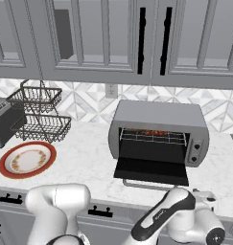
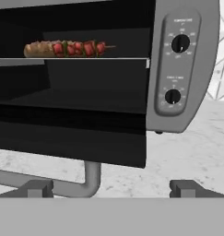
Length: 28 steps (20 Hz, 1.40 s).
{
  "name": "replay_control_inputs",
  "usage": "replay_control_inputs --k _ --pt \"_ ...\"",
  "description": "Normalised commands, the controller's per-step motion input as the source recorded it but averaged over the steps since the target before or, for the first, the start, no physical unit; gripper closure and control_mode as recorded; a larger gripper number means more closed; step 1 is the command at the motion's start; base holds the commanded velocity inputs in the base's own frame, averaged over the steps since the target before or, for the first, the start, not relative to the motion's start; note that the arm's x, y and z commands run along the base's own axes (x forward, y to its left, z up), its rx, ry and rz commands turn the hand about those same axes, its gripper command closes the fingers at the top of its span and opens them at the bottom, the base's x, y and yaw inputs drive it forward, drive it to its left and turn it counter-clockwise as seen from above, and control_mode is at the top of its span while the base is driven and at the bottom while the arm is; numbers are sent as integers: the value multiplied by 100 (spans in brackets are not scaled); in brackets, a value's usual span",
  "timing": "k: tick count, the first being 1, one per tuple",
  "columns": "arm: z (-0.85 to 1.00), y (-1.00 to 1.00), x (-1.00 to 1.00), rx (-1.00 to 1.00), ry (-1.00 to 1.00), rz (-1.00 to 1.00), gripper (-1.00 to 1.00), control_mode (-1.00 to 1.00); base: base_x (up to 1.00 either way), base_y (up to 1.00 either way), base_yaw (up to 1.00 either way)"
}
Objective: Pick up the kebab skewer and baguette bread, and place them inside the toaster oven. Close the toaster oven door and start by setting the timer.
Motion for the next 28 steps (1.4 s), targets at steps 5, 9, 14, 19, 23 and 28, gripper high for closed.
replay_control_inputs --k 5,9,14,19,23,28 --pt "-1 -14 3 5 -4 3 -100 -100 0 0 0" --pt "0 -26 6 6 -2 0 -100 -100 0 0 0" --pt "-3 -11 14 2 -3 0 -100 -100 0 0 0" --pt "-10 0 21 0 -3 0 -100 -100 0 0 0" --pt "-3 0 35 0 -4 0 -100 -100 0 0 0" --pt "0 0 29 0 -1 0 -100 -100 0 0 0"
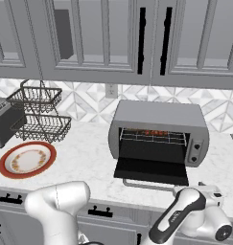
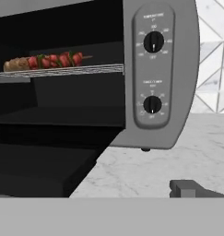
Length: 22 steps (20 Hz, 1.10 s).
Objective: Pick up the kebab skewer and baguette bread, and place them inside the toaster oven. Close the toaster oven door and start by setting the timer.
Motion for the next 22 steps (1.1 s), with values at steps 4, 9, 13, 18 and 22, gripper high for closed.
replay_control_inputs --k 4,9,13,18,22 --pt "2 0 8 0 0 0 -100 -100 0 0 0" --pt "4 0 5 0 -3 0 -100 -100 0 0 0" --pt "10 7 10 0 -8 -1 -100 -100 0 0 0" --pt "20 13 7 0 -12 0 -100 -100 0 0 0" --pt "23 13 6 0 -11 0 -100 -100 0 0 0"
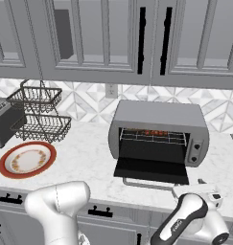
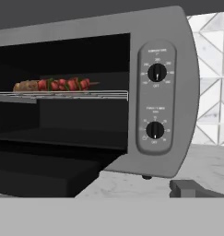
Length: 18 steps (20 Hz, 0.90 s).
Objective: Pick up the kebab skewer and baguette bread, and place them inside the toaster oven. Close the toaster oven door and start by setting the timer.
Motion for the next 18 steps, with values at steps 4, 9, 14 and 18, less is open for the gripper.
replay_control_inputs --k 4,9,14,18 --pt "37 5 1 2 -13 0 -100 -100 0 0 0" --pt "50 0 0 4 -13 0 -100 -100 0 0 0" --pt "41 0 0 2 -7 0 -100 -100 0 0 0" --pt "37 0 0 2 -4 0 -100 -100 0 0 0"
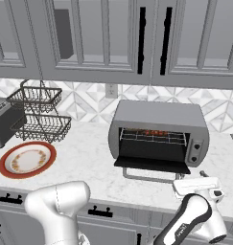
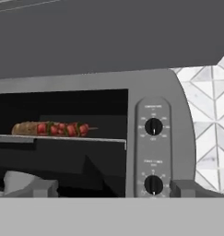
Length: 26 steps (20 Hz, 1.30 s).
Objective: Pick up the kebab skewer and baguette bread, and place them inside the toaster oven. Close the toaster oven door and start by setting the timer.
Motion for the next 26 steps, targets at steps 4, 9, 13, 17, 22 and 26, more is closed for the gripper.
replay_control_inputs --k 4,9,13,17,22,26 --pt "44 0 0 2 -5 0 -100 -100 0 0 0" --pt "45 1 3 2 -4 0 -100 -100 0 0 0" --pt "25 11 12 11 0 0 -100 -100 0 0 0" --pt "16 29 17 12 0 0 -100 -100 0 0 0" --pt "16 23 25 16 0 0 -100 -100 0 0 0" --pt "20 26 23 16 0 0 -100 -100 0 0 0"
